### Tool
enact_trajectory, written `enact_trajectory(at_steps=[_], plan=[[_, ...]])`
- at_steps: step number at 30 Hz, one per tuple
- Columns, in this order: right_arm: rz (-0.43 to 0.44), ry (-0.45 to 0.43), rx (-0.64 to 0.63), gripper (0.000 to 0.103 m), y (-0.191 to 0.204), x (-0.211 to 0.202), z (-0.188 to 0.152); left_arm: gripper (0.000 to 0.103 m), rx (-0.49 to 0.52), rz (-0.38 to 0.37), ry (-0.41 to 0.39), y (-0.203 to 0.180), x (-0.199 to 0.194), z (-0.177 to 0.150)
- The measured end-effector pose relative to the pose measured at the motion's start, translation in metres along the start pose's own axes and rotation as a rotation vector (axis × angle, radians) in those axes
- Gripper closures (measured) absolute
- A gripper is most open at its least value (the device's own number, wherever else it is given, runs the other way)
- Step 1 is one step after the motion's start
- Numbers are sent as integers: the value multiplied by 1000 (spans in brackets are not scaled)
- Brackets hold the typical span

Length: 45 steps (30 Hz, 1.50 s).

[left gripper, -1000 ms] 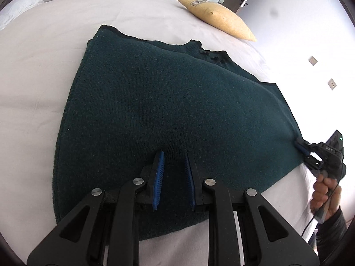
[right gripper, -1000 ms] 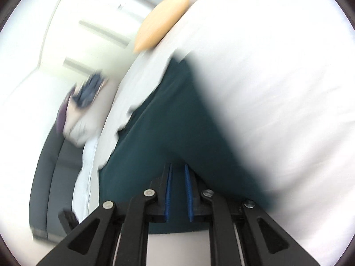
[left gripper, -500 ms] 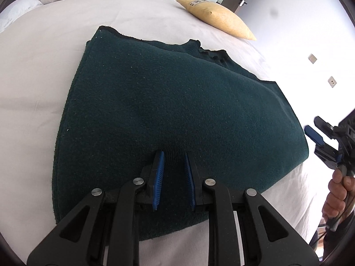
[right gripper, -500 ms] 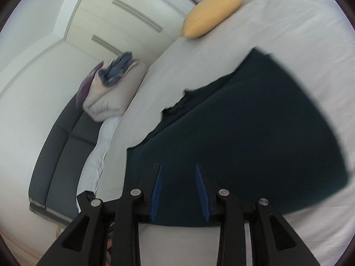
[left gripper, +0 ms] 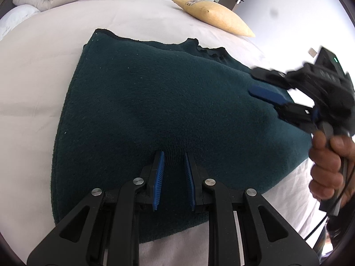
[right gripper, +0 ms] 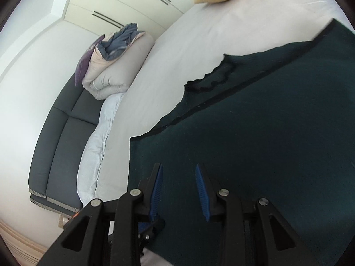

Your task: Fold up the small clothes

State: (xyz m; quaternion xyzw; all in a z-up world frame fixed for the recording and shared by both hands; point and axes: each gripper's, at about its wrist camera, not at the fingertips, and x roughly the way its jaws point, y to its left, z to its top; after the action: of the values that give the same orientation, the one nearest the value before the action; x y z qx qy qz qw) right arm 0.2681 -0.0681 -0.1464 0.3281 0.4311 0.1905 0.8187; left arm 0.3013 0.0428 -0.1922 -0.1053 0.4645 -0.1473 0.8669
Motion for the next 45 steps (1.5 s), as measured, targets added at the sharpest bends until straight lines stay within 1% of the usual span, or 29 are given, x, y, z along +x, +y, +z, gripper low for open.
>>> enact_trajectory(at_steps=[2, 4, 6, 9, 13, 14, 15, 16, 17, 19, 20, 22, 23, 24, 25, 26, 27, 28, 29, 31, 33, 37, 41, 43, 45], plan=[[-34, 4, 0, 63, -3, 11, 6, 84, 10, 12, -3, -2, 0, -1], [-59, -5, 12, 62, -10, 14, 11, 84, 10, 11, -4, -2, 0, -1], [-62, -27, 32, 63, -20, 10, 16, 84, 6, 7, -4, -1, 0, -1], [-83, -78, 60, 63, -36, -6, 23, 84, 7, 7, -5, -1, 0, -1], [-141, -182, 128, 63, -58, -43, 26, 84, 3, 4, -8, 1, 0, -2], [-173, -214, 149, 61, -62, -56, 24, 84, -2, -1, -11, 2, -1, -2], [-185, -230, 159, 54, -63, -64, 21, 84, -7, -7, -16, 3, -2, -2], [-178, -238, 160, 51, -63, -71, 18, 84, -12, -13, -21, 4, -4, -3], [-163, -237, 154, 49, -61, -77, 12, 84, -23, -26, -25, 5, -7, -3], [-144, -217, 124, 48, -56, -82, 4, 84, -87, -61, -27, 15, -22, -5], [-135, -200, 103, 48, -53, -82, 0, 84, -112, -64, -34, 20, -30, -5], [-122, -176, 70, 47, -47, -82, -6, 78, -190, -57, -57, 41, -50, -9], [-112, -167, 59, 47, -44, -82, -8, 65, -238, -77, -69, 54, -59, -11], [-100, -162, 54, 47, -42, -82, -10, 41, -301, -108, -85, 70, -70, -15], [-86, -156, 52, 47, -40, -80, -12, 34, -348, -137, -102, 83, -79, -17], [-75, -150, 49, 47, -37, -79, -12, 27, -384, -148, -108, 94, -85, -18], [-66, -145, 46, 47, -34, -78, -13, 27, -408, -166, -95, 106, -90, -16], [-60, -142, 42, 47, -30, -76, -14, 26, -422, -204, -74, 114, -89, -13], [-52, -137, 38, 47, -27, -75, -15, 26, -449, -263, -41, 122, -86, -9], [-31, -120, 28, 48, -19, -72, -16, 27, -498, -355, 29, 136, -73, -5], [-24, -107, 11, 47, -11, -70, -17, 27, -539, -392, 99, 148, -56, -2], [-15, -78, -22, 48, 0, -63, -18, 27, -546, -484, 174, 154, -36, 12], [6, -57, -17, 48, 5, -54, -17, 28, -568, -553, 228, 163, -21, 25], [16, -45, -16, 48, 7, -48, -17, 33, -560, -563, 251, 162, -13, 30], [23, -29, -18, 48, 11, -40, -15, 50, -556, -557, 263, 158, -4, 33]])
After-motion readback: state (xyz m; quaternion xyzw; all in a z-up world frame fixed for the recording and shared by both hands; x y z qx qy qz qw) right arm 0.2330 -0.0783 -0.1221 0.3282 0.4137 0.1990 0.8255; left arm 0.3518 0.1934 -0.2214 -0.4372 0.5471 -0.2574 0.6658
